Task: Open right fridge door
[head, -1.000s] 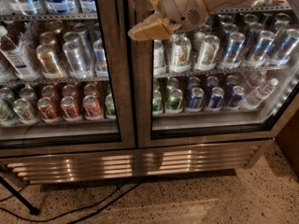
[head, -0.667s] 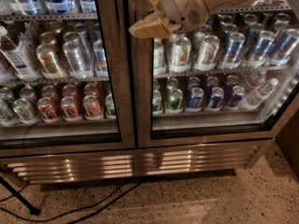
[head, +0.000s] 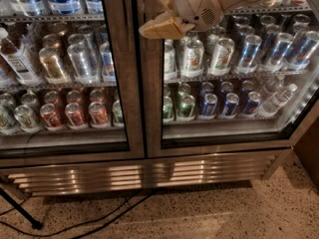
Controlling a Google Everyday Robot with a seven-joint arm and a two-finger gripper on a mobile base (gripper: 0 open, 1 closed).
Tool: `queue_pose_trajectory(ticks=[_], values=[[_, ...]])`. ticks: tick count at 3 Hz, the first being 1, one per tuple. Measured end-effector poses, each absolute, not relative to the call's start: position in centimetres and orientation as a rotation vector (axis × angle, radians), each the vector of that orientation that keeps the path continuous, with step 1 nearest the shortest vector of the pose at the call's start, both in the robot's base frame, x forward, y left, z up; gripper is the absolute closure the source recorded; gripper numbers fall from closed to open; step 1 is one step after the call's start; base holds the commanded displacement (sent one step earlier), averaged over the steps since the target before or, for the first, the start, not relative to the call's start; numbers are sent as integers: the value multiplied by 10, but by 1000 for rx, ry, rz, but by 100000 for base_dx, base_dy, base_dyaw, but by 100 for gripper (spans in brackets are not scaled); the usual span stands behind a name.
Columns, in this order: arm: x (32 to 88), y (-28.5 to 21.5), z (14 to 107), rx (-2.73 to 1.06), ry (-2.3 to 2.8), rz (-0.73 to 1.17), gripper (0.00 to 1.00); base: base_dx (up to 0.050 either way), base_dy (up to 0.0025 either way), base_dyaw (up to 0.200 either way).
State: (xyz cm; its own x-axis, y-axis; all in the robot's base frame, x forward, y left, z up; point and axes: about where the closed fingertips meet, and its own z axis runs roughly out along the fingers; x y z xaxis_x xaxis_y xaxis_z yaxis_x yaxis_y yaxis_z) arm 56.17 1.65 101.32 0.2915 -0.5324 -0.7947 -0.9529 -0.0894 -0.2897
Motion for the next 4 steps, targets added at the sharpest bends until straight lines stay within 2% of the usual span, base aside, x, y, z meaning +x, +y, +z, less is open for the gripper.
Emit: queue_pose_trajectory(ticks=[4], values=[[594, 6, 1022, -1743, 1352, 648, 100, 0, 0, 0]])
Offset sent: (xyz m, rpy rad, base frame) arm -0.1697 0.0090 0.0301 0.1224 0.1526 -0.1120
